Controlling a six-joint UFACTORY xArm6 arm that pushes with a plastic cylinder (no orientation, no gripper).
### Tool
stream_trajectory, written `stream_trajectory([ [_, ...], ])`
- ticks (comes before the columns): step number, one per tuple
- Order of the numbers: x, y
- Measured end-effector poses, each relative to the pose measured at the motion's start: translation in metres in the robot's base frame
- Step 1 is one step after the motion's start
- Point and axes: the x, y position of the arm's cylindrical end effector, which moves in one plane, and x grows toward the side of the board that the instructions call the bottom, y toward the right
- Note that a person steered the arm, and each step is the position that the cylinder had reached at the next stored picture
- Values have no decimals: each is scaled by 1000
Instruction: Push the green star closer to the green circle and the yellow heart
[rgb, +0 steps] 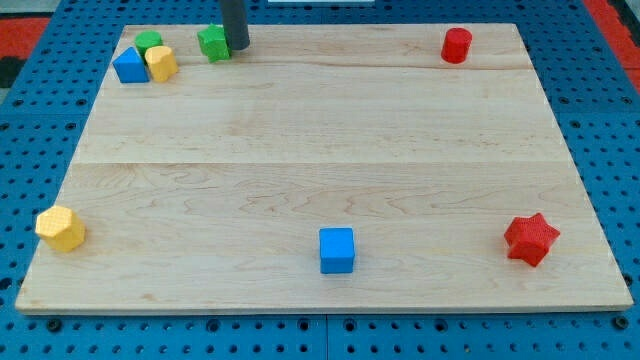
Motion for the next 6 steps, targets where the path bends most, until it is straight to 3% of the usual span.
stream_trajectory([
  [3, -34, -9],
  [6, -3, -49],
])
